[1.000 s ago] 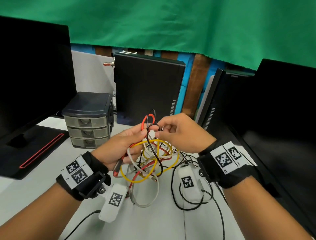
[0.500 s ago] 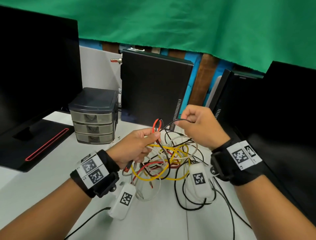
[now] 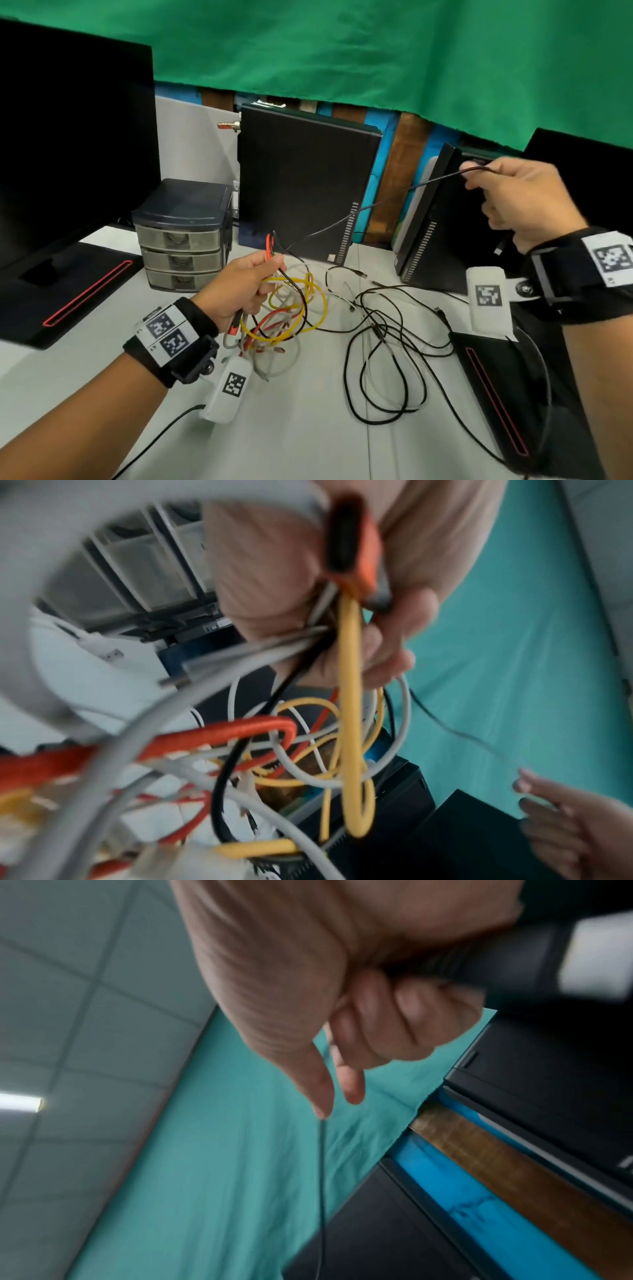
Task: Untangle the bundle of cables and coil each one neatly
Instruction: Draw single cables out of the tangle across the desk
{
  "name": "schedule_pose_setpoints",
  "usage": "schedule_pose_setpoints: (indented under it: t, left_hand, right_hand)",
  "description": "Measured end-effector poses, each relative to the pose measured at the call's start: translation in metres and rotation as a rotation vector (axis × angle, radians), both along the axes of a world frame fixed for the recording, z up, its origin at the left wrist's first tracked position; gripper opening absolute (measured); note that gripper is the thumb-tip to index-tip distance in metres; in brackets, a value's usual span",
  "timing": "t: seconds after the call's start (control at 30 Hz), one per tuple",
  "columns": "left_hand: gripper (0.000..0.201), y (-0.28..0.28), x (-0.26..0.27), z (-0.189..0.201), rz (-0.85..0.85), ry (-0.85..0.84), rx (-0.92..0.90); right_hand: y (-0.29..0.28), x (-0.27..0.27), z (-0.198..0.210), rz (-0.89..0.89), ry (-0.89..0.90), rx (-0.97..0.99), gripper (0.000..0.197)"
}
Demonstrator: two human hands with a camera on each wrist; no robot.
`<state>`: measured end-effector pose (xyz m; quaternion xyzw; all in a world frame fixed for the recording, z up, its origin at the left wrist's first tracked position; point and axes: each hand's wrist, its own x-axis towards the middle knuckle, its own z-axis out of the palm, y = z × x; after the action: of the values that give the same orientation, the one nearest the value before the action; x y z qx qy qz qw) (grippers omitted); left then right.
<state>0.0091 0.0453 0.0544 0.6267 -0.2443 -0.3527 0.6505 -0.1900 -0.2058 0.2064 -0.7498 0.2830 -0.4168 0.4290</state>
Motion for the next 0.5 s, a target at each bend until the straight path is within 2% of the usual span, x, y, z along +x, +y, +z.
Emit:
schedule_pose_setpoints:
  t: [0.1, 0.23, 0.27, 0.4, 0.5]
  left_hand:
    - [0.023, -0.004, -0.001, -0.001, 0.009, 0.085, -0.098]
    - [0.023, -0.006, -0.008, 0.002, -0.008, 0.217, -0.187]
    - [0.023, -0.005, -0.008, 0.002, -0.014, 0.250, -0.204]
    - [0.018, -0.003, -0.002, 0.004, -0.066, 0.463, -0.334]
    - [0.015, -0.001, 0.002, 0.004, -0.102, 0.618, -0.416]
  right_hand:
    - [0.002, 0.000, -0.018, 0.017, 0.213, -0.130, 0.024]
    - [0.018, 0.014, -0.059, -0.010, 0.495, -0.223, 0.045]
    - [0.026, 0.017, -0.070, 0.007, 0.496, -0.236, 0.042]
    - [0.062, 0.027, -0.117, 0.148, 0.417, -0.186, 0.009]
    - [0.075, 0.030, -0.150, 0.266, 0.523, -0.020, 0.021]
